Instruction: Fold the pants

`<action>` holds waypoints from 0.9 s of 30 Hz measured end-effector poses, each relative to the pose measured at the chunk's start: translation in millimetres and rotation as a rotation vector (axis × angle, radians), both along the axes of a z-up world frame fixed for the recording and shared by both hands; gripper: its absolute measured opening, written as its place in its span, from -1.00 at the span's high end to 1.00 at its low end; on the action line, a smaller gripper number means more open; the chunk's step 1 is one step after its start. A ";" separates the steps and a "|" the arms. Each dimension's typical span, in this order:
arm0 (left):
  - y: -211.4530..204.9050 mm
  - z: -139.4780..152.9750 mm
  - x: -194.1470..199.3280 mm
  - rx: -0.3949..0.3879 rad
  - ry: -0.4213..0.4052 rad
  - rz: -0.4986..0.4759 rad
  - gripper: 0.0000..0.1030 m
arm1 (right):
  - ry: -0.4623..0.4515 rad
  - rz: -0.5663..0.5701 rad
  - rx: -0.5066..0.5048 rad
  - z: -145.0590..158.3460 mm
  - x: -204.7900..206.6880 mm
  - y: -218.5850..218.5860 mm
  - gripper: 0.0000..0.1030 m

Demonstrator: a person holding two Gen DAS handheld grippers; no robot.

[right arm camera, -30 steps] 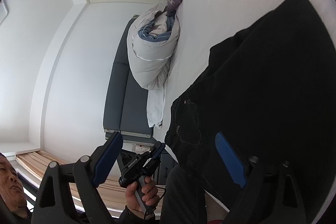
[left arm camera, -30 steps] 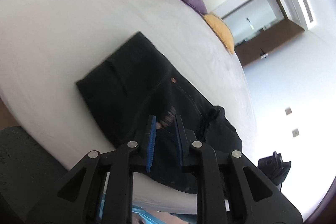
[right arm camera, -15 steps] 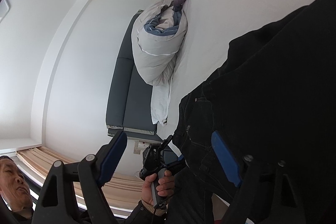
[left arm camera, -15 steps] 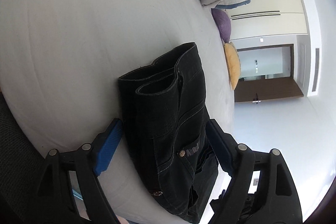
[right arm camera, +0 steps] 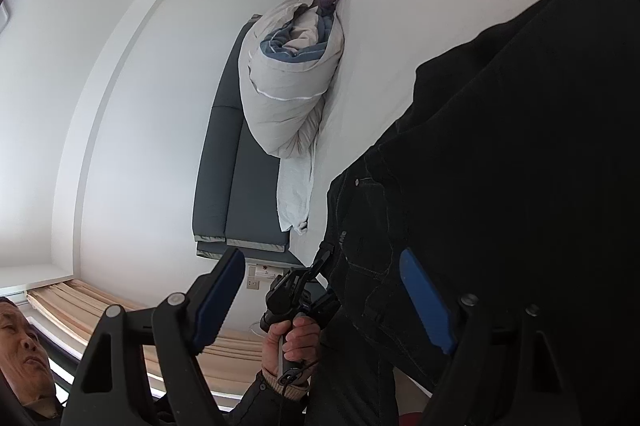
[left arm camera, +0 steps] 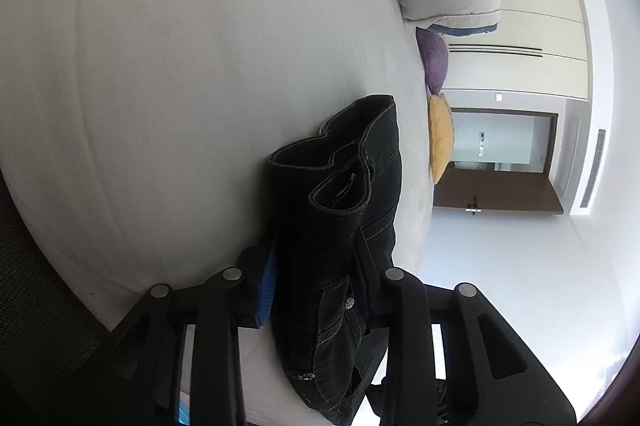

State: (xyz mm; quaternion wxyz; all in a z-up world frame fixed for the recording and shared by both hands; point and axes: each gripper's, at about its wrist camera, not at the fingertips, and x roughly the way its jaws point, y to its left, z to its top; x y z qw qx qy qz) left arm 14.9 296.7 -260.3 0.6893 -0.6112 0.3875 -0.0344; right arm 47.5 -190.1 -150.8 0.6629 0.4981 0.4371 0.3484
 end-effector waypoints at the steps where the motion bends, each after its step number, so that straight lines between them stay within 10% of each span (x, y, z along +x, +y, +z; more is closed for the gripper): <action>1: -0.5 1.3 0.6 0.009 -0.001 -0.002 0.48 | 0.008 0.004 -0.008 -1.8 1.5 1.8 -0.57; 11: -9.5 37.6 4.6 0.079 -0.048 -0.028 0.68 | 0.112 0.084 -0.164 -22.7 28.3 38.5 -0.48; 14: -15.2 54.5 8.3 0.120 -0.073 -0.046 0.70 | 0.193 0.104 -0.311 -39.9 34.4 48.2 0.09; 17: -27.7 81.3 15.7 0.187 -0.121 -0.085 0.71 | 0.212 0.079 -0.292 -44.4 35.5 45.5 0.13; 25: -127.7 181.4 44.1 0.462 -0.324 -0.316 0.71 | 0.220 0.053 -0.295 -39.7 35.0 42.8 0.08; 27: -180.2 201.1 43.9 0.571 -0.391 -0.433 0.71 | 0.190 0.000 -0.248 -20.9 32.7 26.9 -0.41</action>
